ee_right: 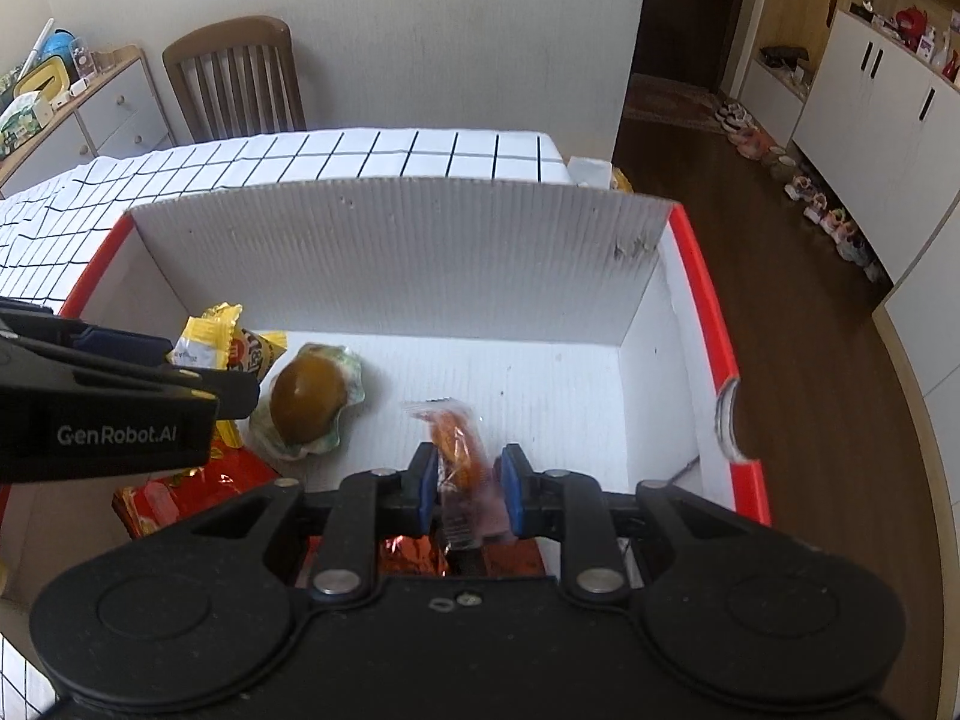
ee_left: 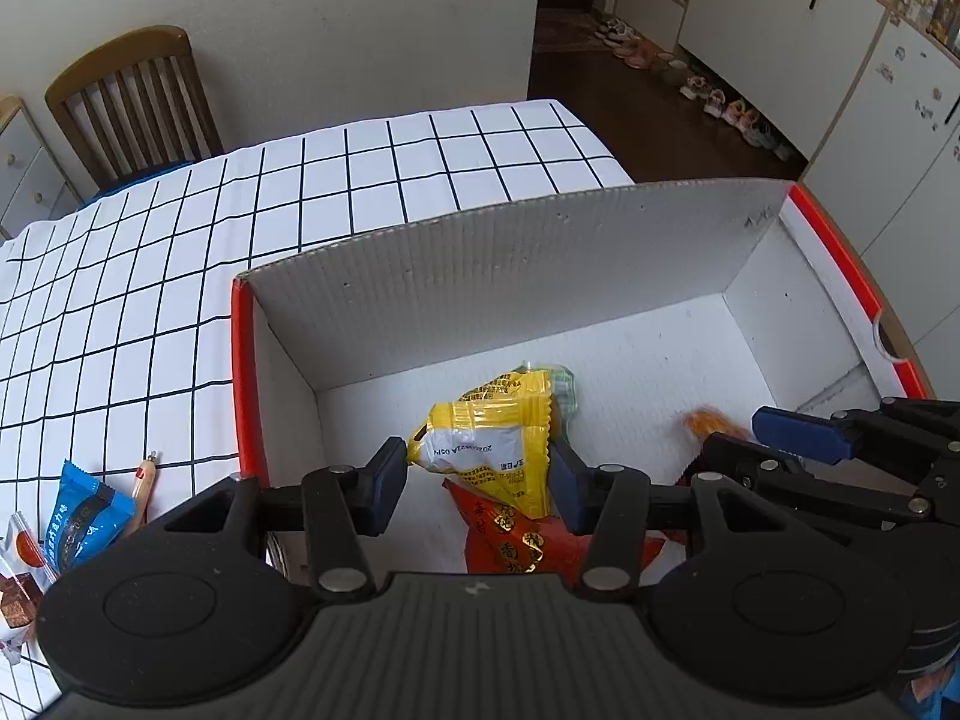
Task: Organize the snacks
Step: 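Open both grippers to drop the pastry and yellow packet into the box, then move both tools back over the snacks left on the table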
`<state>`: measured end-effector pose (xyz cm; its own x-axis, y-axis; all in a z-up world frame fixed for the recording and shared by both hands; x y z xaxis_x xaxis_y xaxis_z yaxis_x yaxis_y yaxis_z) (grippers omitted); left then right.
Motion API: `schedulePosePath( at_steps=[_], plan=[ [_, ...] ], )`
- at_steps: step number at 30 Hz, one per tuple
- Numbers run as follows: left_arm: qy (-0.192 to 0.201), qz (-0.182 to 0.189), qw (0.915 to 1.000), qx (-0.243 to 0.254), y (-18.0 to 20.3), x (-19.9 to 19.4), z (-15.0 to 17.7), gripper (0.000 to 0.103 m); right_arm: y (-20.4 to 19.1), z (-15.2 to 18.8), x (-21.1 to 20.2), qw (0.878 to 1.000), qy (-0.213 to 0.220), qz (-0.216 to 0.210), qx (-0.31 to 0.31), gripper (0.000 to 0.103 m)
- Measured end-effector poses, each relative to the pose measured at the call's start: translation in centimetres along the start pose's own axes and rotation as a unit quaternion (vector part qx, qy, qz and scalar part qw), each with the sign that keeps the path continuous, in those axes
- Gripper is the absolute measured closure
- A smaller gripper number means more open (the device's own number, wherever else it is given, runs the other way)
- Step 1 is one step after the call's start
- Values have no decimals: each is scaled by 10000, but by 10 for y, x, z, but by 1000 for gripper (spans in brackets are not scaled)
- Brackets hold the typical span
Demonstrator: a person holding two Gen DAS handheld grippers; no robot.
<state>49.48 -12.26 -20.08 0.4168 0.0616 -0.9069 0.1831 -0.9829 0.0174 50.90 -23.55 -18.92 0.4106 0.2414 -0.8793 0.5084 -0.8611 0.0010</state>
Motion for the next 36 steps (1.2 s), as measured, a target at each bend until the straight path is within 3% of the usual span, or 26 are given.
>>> schedulePosePath(
  at_steps=[9, 12, 36],
  plan=[
    [182, -22, 9998, 22, 1, -18, 2, 49, 3, 8, -11, 9999, 26, -90, 107, 70],
    [294, 16, 9996, -30, -1, -29, 2, 41, 3, 10, -19, 9998, 111, -101, 121, 65],
    [1024, 247, 9944, 2, -4, -126, 39, 40, -17, 14, -105, 9955, 892, -290, 131, 45]
  ],
)
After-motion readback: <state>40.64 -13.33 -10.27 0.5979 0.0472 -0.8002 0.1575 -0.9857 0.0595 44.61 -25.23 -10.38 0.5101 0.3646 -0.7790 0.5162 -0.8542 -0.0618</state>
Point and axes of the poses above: each gripper's, at about its wrist camera, not at the fingertips, and x roughly the way its jaws point, y to its right, z to its underside, the point moved 10 cm from there along x, roughly the way its jaws point, and after that the axes turned 3 degrees about -y, right-handed, at the moved point
